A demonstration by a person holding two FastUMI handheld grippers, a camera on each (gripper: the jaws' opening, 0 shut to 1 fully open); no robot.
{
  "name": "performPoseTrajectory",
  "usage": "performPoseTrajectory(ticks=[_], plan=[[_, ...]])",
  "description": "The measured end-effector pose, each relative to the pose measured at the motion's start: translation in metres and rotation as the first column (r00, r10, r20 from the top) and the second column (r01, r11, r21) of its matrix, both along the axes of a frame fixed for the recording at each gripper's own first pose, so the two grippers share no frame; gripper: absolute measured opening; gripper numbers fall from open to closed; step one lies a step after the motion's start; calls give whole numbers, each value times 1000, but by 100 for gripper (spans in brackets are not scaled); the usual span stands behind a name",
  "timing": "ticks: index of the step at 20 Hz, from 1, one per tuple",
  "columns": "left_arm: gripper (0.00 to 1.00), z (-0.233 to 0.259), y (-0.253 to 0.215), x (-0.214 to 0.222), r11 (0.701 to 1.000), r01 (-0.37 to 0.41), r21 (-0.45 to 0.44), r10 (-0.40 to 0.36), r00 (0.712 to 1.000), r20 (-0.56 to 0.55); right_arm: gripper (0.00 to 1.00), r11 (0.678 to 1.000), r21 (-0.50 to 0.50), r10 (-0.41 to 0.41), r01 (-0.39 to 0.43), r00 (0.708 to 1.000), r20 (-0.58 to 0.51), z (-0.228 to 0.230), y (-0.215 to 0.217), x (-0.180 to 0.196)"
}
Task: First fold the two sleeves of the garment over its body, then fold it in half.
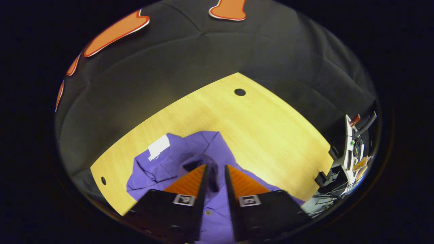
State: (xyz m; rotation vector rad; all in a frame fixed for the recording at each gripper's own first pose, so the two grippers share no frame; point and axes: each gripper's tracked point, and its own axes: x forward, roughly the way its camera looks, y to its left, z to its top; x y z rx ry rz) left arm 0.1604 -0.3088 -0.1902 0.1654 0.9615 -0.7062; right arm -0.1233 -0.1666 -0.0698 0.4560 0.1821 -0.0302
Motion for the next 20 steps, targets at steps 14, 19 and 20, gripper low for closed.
performPoseTrajectory(ticks=[14,19,20], plan=[[98,91,117,-78,944,-273,-188,324,877,354,95,979,-144,152,-143,987,50,9,38,29],[97,119,151,-121,895,-368,-252,446,742,501,95,956,-236,198,-173,976,88,7,53,37],[97,125,158,-134,883,-392,-259,469,718,514,95,951,-251,213,-183,972,97,7,56,37]])
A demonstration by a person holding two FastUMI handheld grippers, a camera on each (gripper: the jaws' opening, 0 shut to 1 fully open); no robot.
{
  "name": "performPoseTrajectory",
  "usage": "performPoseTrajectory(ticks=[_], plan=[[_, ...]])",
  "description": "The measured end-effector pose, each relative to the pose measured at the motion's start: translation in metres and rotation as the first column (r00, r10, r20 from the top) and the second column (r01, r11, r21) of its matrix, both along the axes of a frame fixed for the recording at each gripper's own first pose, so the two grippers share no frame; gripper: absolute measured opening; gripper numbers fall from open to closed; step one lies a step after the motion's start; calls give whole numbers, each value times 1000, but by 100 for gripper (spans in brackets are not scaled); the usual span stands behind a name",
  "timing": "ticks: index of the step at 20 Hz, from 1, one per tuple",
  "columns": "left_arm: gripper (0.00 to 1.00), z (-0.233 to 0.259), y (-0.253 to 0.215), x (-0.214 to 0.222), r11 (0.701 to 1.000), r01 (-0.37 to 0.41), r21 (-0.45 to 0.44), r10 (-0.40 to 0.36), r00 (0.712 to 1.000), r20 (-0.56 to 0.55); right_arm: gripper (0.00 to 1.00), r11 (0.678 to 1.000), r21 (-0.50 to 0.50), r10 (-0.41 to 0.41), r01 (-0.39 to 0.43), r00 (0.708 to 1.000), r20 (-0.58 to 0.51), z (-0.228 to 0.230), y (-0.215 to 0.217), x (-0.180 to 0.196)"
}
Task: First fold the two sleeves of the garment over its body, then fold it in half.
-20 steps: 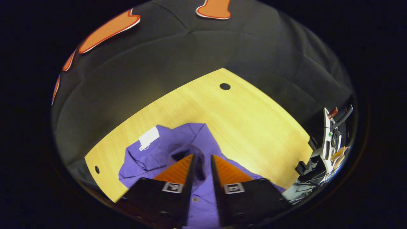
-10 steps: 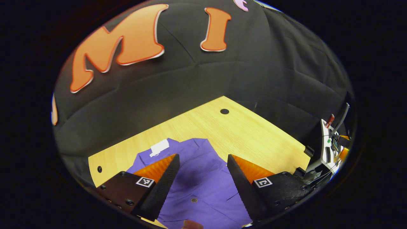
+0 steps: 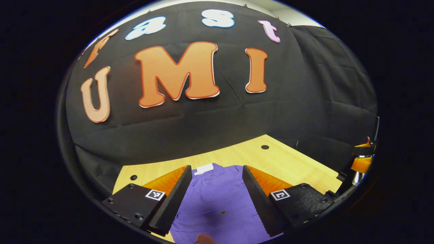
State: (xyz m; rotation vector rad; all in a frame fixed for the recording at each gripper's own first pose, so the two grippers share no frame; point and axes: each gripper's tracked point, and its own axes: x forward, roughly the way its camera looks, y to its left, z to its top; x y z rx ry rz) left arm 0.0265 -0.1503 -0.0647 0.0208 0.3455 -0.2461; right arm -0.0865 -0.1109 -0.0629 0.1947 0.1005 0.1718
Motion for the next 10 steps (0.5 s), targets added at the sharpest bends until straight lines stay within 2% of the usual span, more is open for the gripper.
performPoseTrajectory(ticks=[2,4,6,10], plan=[[97,11,16,-21,998,-68,7,68,997,48,95,999,-19,31,-30,999,33,3,8,-2],[97,32,29,-40,990,-142,16,139,982,126,95,997,-46,62,-59,996,65,6,17,-2],[98,49,38,-67,982,-191,-11,190,964,185,94,993,-79,91,-85,992,85,6,25,-2],[99,83,67,-111,953,-291,-81,302,909,288,95,988,-109,127,-110,979,162,21,37,-8]])
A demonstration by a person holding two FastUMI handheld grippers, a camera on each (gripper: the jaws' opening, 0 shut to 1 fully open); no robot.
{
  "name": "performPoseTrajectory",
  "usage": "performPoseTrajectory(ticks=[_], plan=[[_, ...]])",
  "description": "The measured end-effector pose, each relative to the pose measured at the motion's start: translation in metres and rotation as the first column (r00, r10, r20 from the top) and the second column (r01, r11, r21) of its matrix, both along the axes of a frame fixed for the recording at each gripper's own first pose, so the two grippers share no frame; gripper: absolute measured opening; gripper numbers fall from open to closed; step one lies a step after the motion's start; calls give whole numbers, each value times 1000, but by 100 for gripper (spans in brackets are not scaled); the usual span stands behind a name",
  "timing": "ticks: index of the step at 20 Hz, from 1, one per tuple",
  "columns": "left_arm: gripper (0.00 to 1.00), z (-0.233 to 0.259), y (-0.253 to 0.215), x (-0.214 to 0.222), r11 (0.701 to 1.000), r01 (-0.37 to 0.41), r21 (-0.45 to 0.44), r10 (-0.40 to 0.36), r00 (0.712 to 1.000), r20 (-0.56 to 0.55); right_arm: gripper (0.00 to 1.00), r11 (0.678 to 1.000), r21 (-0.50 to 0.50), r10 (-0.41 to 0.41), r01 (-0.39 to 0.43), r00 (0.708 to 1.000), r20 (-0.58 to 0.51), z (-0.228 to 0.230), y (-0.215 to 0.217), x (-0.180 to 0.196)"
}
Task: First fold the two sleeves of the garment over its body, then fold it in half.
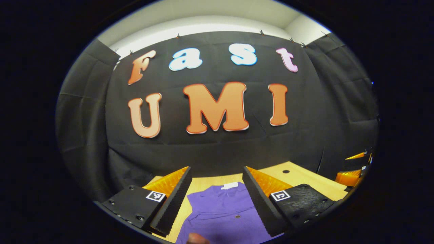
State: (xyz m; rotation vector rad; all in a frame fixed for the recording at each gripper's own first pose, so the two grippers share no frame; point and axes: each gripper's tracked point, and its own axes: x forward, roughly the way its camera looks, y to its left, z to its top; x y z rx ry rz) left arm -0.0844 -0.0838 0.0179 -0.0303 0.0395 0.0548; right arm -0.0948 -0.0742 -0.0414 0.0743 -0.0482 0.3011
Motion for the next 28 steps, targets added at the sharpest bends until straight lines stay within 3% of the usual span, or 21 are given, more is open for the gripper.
performPoseTrajectory(ticks=[4,7,11,15,17,22,26,28], plan=[[98,13,29,-39,995,-103,6,102,993,54,94,999,-43,24,-22,999,43,3,8,-1],[97,5,52,-60,987,-158,31,156,986,61,95,994,-108,23,-22,1000,11,-20,12,4],[98,-63,68,-76,985,-161,56,165,984,-75,95,992,-111,39,-55,988,-147,-85,15,2],[98,-141,80,-88,988,-142,60,153,951,-270,95,993,-80,51,-85,933,-357,-149,19,-7],[96,-177,80,-97,992,-116,49,126,916,-380,95,995,-57,52,-85,903,-427,-175,20,-7],[96,-252,90,-112,992,-124,-1,101,817,-568,95,988,-119,15,-99,824,-567,-233,18,-4],[97,-308,90,-127,996,-89,-31,42,709,-704,95,986,-114,16,-119,760,-650,-265,29,-15],[97,-336,92,-138,996,-82,-38,23,636,-772,96,983,-123,14,-136,722,-692,-281,35,-17]])
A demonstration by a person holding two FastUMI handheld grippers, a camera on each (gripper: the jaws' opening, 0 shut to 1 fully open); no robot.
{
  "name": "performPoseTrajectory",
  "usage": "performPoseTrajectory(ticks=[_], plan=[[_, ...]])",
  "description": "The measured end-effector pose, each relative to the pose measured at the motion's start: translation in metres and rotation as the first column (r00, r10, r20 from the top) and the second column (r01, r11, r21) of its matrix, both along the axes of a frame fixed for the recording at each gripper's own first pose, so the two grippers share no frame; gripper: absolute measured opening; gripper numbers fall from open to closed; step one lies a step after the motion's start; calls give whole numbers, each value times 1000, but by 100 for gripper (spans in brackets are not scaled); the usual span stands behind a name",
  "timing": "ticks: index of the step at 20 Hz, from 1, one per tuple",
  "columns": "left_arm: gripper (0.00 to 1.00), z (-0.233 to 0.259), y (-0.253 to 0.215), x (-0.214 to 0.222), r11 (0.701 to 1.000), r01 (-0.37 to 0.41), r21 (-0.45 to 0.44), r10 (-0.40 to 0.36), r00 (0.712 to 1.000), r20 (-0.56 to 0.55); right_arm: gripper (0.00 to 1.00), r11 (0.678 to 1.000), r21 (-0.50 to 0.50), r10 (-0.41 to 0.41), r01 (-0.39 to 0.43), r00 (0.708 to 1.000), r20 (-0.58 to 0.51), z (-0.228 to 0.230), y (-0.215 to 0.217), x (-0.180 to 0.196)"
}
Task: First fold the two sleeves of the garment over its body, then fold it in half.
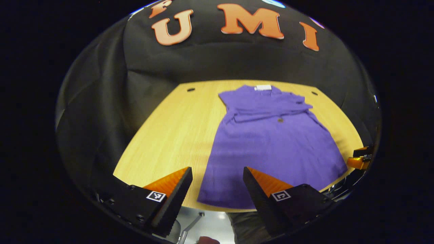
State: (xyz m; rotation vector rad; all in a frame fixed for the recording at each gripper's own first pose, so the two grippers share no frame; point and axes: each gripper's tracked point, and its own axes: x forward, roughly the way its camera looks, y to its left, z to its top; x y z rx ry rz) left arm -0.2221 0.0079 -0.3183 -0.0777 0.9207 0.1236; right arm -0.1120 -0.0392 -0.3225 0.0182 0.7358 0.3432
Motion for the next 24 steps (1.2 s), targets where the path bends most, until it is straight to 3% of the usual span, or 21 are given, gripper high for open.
performPoseTrajectory(ticks=[5,10,14,17,21,22,24], plan=[[98,-47,-2,-23,998,-1,-60,-11,981,-193,95,1000,-21,-7,5,997,-79,-18,3,-1],[98,-58,-8,-38,992,11,-122,-53,936,-347,95,999,-48,-14,8,990,-137,-29,3,-1],[98,-65,-7,-38,991,18,-132,-67,923,-379,96,996,-84,-42,28,985,-167,-32,0,-2],[97,-67,-8,-44,985,-47,-167,-28,907,-420,96,996,-84,-45,28,978,-205,-34,0,-2],[96,-68,-11,-47,983,3,-185,-90,882,-463,99,992,-123,-16,-17,965,-260,-39,-3,-11],[92,-68,-15,-46,980,9,-198,-106,868,-485,95,992,-124,1,-36,962,-272,-41,-4,-12],[62,-68,-24,-43,974,3,-225,-124,841,-526,76,995,-94,11,-43,950,-312,-40,2,-15]])
